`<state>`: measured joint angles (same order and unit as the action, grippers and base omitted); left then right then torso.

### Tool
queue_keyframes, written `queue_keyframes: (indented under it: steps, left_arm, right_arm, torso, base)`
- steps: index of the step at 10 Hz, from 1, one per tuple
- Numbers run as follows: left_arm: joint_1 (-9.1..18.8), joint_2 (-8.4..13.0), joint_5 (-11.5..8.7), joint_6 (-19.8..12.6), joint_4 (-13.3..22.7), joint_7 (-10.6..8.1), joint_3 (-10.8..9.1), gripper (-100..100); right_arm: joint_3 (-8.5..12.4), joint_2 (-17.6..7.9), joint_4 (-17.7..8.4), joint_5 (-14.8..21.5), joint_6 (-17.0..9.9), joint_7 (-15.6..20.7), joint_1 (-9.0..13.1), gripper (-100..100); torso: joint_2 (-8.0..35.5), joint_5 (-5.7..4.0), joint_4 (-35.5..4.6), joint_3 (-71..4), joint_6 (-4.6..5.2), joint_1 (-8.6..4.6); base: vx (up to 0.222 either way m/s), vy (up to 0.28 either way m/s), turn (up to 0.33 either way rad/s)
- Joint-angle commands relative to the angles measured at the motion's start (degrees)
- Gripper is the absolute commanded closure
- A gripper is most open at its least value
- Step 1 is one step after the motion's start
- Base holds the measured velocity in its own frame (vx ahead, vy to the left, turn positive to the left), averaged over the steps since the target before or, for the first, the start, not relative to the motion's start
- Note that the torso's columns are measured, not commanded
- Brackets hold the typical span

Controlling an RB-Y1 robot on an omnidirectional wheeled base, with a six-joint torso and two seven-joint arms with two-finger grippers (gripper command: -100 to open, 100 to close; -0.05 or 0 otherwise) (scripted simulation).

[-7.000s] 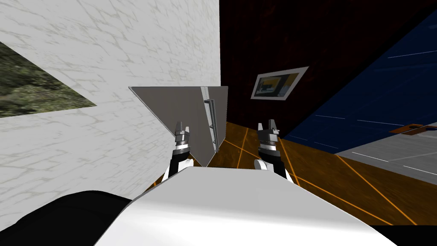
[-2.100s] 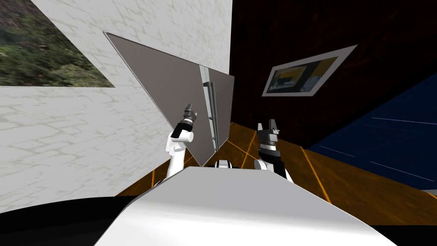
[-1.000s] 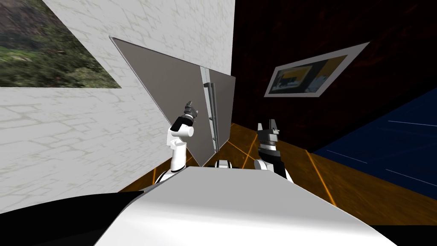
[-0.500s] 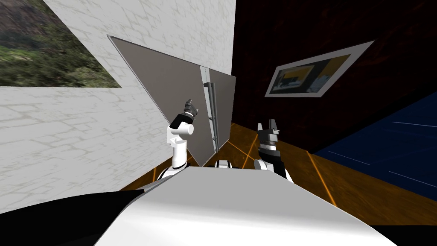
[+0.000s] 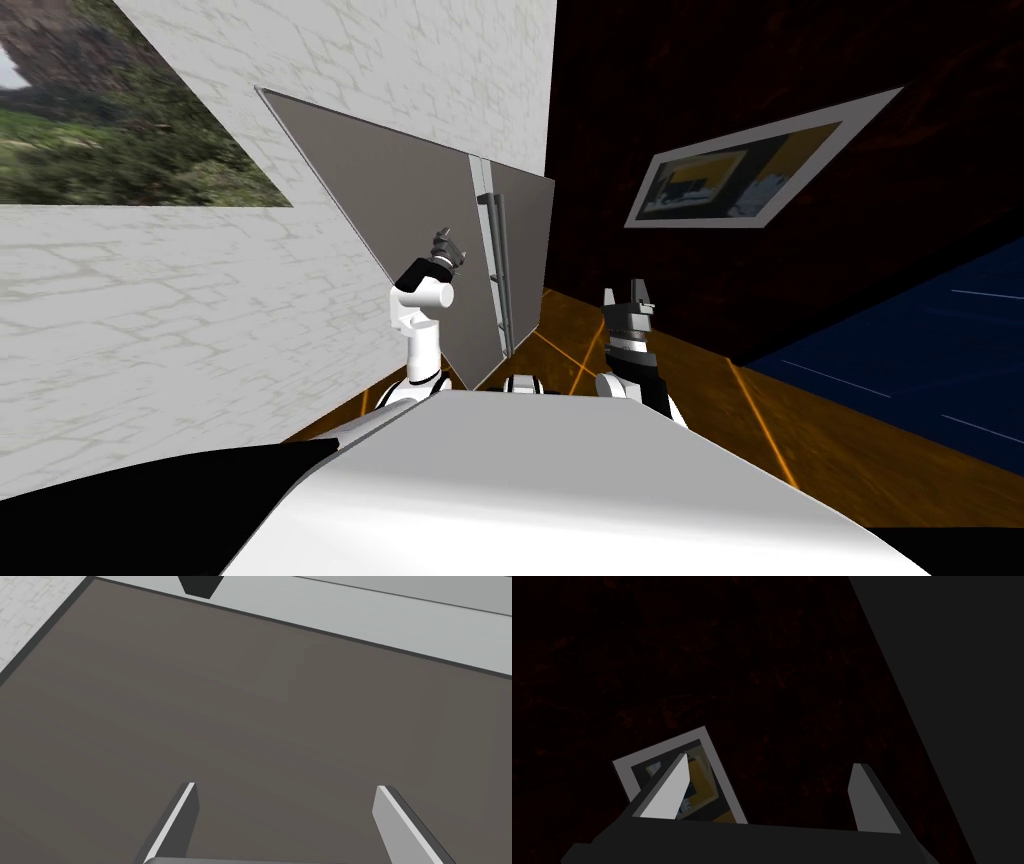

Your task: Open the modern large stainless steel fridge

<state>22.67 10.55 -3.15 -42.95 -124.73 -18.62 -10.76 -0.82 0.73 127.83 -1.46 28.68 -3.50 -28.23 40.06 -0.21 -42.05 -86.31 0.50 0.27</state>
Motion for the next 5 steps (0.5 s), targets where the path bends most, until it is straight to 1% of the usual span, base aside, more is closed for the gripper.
queue_keyframes:
  steps: [1,2,3,5]
  left_arm:
    - [3.0,0.6,0.0,0.2,0.2,-0.17,-0.77,-100]
    - [3.0,0.6,0.0,0.2,0.2,-0.17,-0.77,-100]
    - [4.7,0.3,-0.2,-3.7,0.9,-1.69,-1.4,-100]
    - [6.7,0.3,-0.2,-3.9,0.9,-1.69,-1.4,-100]
  right_arm:
    - [0.0,0.0,0.0,0.0,0.0,0.0,0.0,0]
    - [0.0,0.0,0.0,0.0,0.0,0.0,0.0,0]
    - [0.0,0.0,0.0,0.0,0.0,0.0,0.0,0]
    - [0.0,0.0,0.0,0.0,0.0,0.0,0.0,0]
  torso:
    - [0.2,0.03,0.0,0.2,-0.01,-0.01]
    - [0.2,0.01,0.0,0.1,0.02,0.03]
    - [0.2,0.02,-0.1,0.1,-0.06,0.03]
    - [-0.1,-0.02,0.0,-0.1,-0.04,-0.01]
  base:
    - [-0.004,0.009,0.002]
    - [0.012,0.022,-0.009]
    - [0.032,-0.016,0.07]
    - [0.018,-0.036,0.047]
